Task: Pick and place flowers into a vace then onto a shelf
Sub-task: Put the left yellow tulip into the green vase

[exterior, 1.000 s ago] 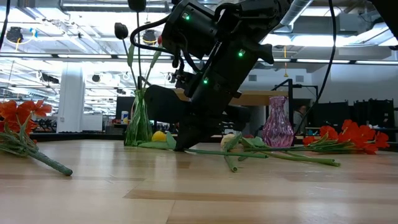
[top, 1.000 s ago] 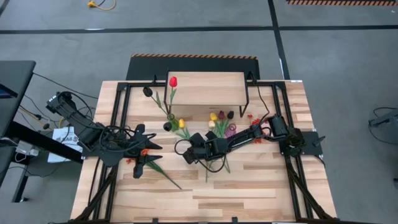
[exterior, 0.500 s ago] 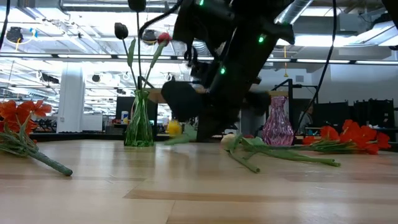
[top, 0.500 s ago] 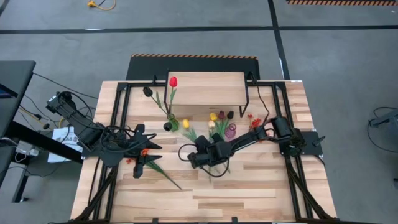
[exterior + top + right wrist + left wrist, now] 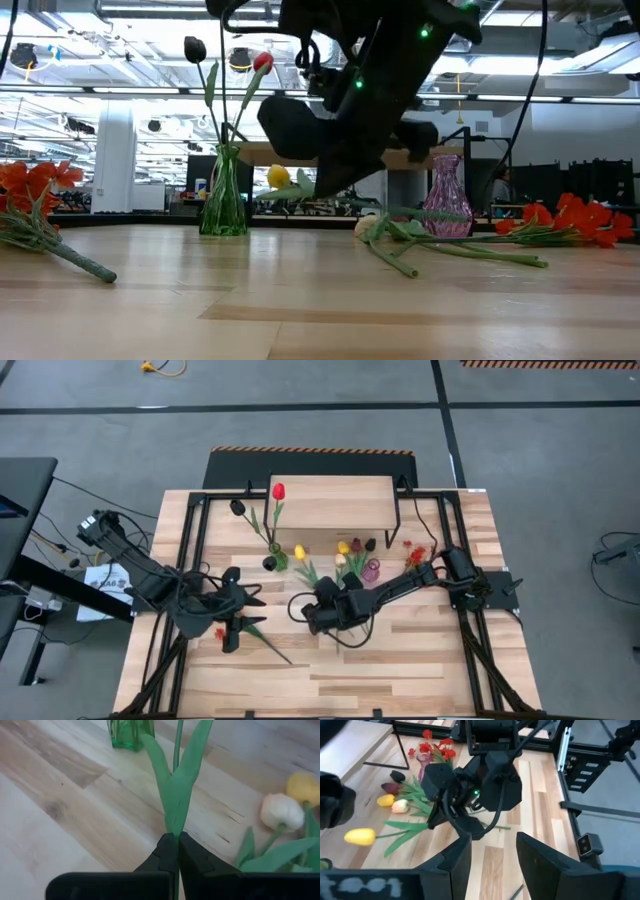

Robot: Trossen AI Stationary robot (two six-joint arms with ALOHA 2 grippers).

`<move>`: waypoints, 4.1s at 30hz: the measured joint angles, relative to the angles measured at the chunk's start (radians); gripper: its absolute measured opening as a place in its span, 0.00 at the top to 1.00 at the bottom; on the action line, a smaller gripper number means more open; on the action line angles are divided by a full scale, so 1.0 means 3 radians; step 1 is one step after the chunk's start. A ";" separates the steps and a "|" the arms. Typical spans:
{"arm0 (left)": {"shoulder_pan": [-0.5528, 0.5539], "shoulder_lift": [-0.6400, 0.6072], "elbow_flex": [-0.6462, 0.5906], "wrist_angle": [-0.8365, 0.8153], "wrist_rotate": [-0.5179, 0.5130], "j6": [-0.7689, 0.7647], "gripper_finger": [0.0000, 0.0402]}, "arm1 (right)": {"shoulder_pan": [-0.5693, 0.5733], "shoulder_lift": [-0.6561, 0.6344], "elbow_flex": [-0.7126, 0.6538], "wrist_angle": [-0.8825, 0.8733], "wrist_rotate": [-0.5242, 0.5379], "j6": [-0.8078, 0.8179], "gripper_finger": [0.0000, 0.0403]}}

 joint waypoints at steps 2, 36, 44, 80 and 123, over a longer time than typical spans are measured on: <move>-0.0001 -0.0024 0.0004 0.0031 0.0032 0.0002 0.64 | 0.0026 0.0001 0.0080 -0.0115 0.0011 0.0003 1.00; -0.0627 -0.0281 0.0006 0.0606 -0.0655 0.0157 0.64 | 0.1355 -0.0006 0.1542 -0.1890 0.0474 0.0119 1.00; -0.0624 -0.0280 0.0006 0.0596 -0.0675 0.0262 0.64 | 0.1512 0.0017 0.1542 -0.0594 0.0333 -0.1980 1.00; -0.0625 -0.0262 0.0006 0.0240 -0.0839 0.0444 0.64 | 0.1158 -0.0835 0.0821 0.1975 -0.0165 -0.4613 0.99; -0.0378 0.0816 0.0004 0.3246 -0.0581 0.2173 0.66 | 0.0766 -0.0796 -0.1134 0.5822 -0.1428 -0.4520 0.99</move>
